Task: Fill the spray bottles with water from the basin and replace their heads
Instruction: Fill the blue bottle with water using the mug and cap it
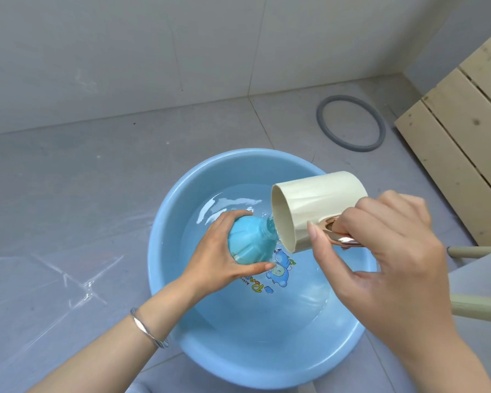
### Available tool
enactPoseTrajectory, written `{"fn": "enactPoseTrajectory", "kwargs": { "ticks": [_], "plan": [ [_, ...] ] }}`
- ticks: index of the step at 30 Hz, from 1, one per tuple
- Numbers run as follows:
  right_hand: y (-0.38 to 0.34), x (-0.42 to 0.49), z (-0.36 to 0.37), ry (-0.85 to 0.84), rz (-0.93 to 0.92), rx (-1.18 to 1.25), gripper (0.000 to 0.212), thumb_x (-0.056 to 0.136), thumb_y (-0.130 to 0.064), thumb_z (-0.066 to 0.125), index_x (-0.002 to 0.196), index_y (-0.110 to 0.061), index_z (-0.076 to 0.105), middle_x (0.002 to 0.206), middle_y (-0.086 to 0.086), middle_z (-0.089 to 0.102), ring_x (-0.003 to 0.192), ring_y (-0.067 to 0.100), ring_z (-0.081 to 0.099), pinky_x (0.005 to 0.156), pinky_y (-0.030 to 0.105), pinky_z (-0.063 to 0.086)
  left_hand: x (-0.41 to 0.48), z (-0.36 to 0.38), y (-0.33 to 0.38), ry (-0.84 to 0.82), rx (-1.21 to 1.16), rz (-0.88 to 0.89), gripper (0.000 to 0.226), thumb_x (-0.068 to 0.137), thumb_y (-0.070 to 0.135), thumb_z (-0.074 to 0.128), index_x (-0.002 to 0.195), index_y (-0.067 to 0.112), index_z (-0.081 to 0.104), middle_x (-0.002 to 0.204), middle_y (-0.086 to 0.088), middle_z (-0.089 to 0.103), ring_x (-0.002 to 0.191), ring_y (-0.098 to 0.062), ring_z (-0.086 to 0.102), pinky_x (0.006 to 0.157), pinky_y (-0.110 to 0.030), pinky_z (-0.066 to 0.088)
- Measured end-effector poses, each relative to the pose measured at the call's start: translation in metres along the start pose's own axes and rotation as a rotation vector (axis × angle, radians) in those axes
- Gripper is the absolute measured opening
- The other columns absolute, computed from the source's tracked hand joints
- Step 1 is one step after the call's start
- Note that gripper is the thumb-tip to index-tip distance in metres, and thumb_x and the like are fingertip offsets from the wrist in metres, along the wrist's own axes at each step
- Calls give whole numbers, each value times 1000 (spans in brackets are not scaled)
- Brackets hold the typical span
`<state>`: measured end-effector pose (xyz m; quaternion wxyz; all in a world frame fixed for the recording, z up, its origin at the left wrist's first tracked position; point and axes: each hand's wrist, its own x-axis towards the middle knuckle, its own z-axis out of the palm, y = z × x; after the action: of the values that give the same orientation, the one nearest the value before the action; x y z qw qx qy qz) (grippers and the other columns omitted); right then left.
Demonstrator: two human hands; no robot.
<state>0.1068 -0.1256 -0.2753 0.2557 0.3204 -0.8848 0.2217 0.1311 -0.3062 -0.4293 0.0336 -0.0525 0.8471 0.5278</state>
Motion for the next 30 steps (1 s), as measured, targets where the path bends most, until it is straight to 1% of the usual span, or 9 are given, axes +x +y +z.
{"fn": "enactPoseTrajectory", "kwargs": {
  "ticks": [8,14,18,21,23,25,27,28,30],
  "plan": [
    [1,-2,3,17,-137,-98,31,84,-15,64,56,-8,54,54,2,50,64,20,35,75,25,25,-1,-1,2,18,-18,8,84,51,69,77,123,40,46,124,22,50,118,-1,47,99,-23,40],
    [3,-5,4,27,-97,-63,32,86,-17,64,57,-7,55,55,0,49,63,18,32,73,27,28,-1,-2,2,17,-19,10,84,50,70,78,123,41,46,123,22,50,117,-1,48,97,-20,41],
    [9,-7,0,30,91,54,31,87,-24,62,61,-10,54,59,-7,37,64,10,26,72,25,29,-1,-3,5,34,-41,5,84,49,67,79,122,42,48,122,23,51,115,3,49,91,-5,35],
    [19,-11,-7,-8,350,112,35,88,-35,58,62,-12,53,57,-8,42,63,9,39,71,21,30,0,-5,5,47,-68,-8,82,48,64,82,121,44,48,124,25,50,117,6,47,91,-1,32],
    [30,-14,-7,-129,500,102,36,88,-41,57,63,-15,56,55,-6,50,64,9,46,62,18,29,1,-5,5,55,-72,-21,83,47,64,82,120,44,48,123,24,50,117,5,48,92,-4,34],
    [44,-23,2,-303,625,88,36,89,-42,60,65,-16,61,52,-3,52,56,9,47,53,19,32,1,-6,5,65,-73,-34,83,46,65,81,119,43,49,121,24,51,114,5,50,91,-6,36],
    [54,-35,16,-456,720,106,35,89,-41,57,69,-13,64,54,1,57,50,12,46,54,27,38,1,-6,5,79,-78,-42,80,46,64,81,116,40,51,117,24,51,111,5,51,89,-6,37],
    [56,-42,25,-496,751,126,36,89,-42,56,68,-14,63,57,1,61,53,13,48,58,33,41,1,-6,5,87,-81,-43,78,46,64,81,113,40,51,115,24,51,109,5,51,87,-5,37],
    [58,-55,43,-507,768,131,37,89,-41,56,65,-14,59,58,0,62,58,20,51,60,35,42,0,-6,4,100,-87,-50,76,46,64,80,111,38,51,113,24,51,108,5,51,86,-3,37]
  ]
}}
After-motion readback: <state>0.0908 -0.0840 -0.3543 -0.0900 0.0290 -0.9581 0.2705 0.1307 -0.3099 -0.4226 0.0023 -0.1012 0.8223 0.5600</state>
